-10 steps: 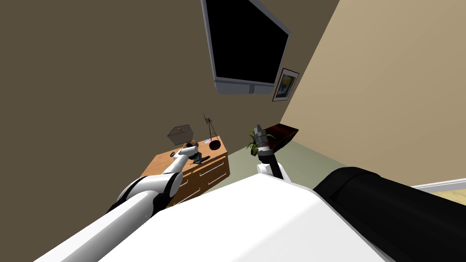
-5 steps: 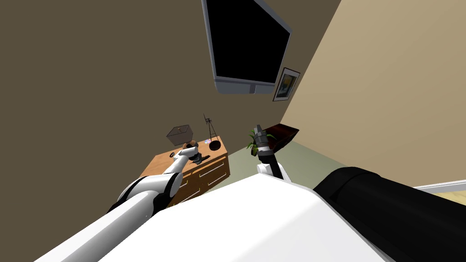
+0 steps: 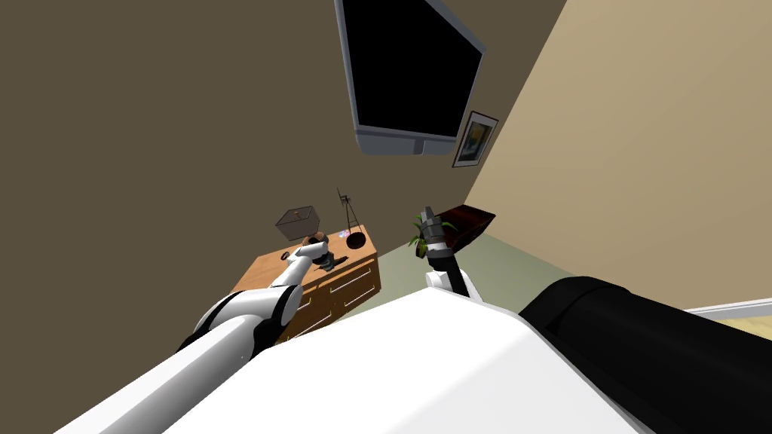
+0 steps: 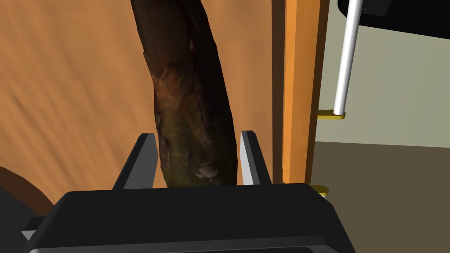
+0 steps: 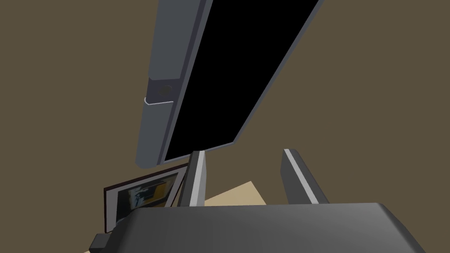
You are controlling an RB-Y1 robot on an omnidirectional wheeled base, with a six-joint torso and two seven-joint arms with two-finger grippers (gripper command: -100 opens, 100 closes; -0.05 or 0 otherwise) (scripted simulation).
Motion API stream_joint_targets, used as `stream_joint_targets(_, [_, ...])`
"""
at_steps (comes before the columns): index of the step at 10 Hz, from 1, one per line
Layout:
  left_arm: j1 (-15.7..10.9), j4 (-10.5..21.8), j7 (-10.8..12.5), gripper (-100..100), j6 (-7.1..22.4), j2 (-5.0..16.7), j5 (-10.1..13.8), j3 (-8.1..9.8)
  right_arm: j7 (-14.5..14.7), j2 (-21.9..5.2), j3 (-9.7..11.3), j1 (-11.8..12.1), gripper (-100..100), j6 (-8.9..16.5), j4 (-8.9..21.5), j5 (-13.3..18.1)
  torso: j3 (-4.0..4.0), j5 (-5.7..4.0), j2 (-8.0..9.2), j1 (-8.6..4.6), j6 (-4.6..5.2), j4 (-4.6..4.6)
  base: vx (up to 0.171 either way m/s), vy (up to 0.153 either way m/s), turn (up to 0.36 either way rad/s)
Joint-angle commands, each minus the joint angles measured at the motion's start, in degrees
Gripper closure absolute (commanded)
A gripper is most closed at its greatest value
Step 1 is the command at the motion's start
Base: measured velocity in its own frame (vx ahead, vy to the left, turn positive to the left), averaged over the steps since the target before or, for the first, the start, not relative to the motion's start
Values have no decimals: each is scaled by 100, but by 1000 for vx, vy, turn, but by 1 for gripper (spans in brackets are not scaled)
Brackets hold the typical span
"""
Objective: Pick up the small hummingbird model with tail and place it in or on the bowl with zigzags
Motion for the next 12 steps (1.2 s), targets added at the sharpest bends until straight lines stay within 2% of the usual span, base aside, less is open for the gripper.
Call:
stream_joint_targets(1, [-158, 59, -17, 100, 129, 53, 45, -1, 0, 0, 0, 0, 0, 0, 0, 0, 0, 0, 0, 0, 0, 0, -66, -6, 16])
stream_joint_targets(2, [-94, 15, -4, 100, 86, 33, 27, -2, 0, 0, 0, 0, 0, 0, 0, 0, 6, 0, 12, 1, -1, 1, -29, 1, 1])
stream_joint_targets(3, [-104, 20, -6, 0, 104, 37, 31, -1, 0, 0, 0, 0, 0, 0, 0, 0, 3, 1, 5, 3, -1, 0, -5, 0, 1])
stream_joint_targets(4, [-297, -71, 6, 100, 83, 85, 57, -8, 0, 0, 0, 0, 0, 0, 0, 0, -1, 1, -2, 3, 0, -1, -56, -19, 53])
stream_joint_targets(5, [-297, 63, 6, 100, 83, 85, 57, -8, 0, 0, 0, 0, 0, 0, 0, 0, 7, -3, 7, -5, 2, 8, -64, -26, 24])
stream_joint_targets(6, [-297, -24, 6, 100, 83, 85, 57, -8, 0, 0, 0, 0, 0, 0, 0, 0, 12, -2, 17, -8, -1, 6, -40, -15, 10])
stream_joint_targets(7, [-520, -159, 16, 100, 52, 111, 105, -65, 0, 0, 0, 0, 0, 0, 0, 0, 12, -2, 16, -6, 0, 8, -100, -49, 94])
stream_joint_targets(10, [-520, -159, 16, 100, 52, 111, 105, -65, 0, 0, 0, -1, 0, 0, 0, 0, 27, -6, 36, -15, 2, 18, -65, -24, 15])
stream_joint_targets(12, [-916, -276, 30, 100, -29, 83, 232, -304, 0, 0, 0, 0, 0, 0, 0, 0, 28, -7, 36, -12, 1, 20, -136, -69, 159])
